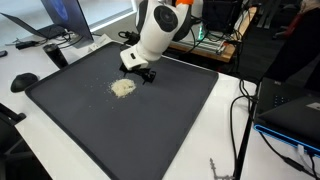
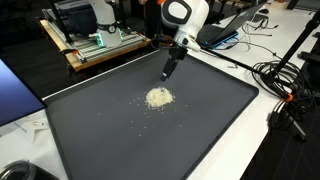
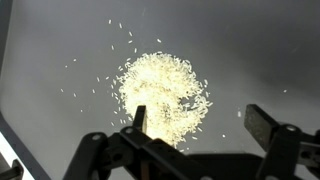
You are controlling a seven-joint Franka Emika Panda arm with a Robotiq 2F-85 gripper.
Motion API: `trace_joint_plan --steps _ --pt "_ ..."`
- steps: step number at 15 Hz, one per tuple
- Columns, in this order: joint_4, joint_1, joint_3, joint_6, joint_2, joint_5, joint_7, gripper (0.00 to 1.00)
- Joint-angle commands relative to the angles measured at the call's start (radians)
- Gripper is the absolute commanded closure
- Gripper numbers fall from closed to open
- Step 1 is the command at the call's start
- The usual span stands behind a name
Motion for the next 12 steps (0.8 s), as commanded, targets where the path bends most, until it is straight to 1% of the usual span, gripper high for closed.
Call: trace_joint_plan --steps 1,5,8,10,12 --pt "-0.062 -0.039 0.017 0.09 -0.037 -0.048 0.034 0.0" --pt "-0.191 -0.097 0.02 0.271 -0.151 -0.013 0.021 0.0" --pt "-0.312 -0.15 0.014 0.435 -0.253 0.018 0.003 0.0" --pt "-0.398 -0.187 0.006 0.552 -0.32 0.02 -0.004 0.0" --pt "-0.483 -0.239 0.012 0.672 -0.381 0.042 -0.028 0.0"
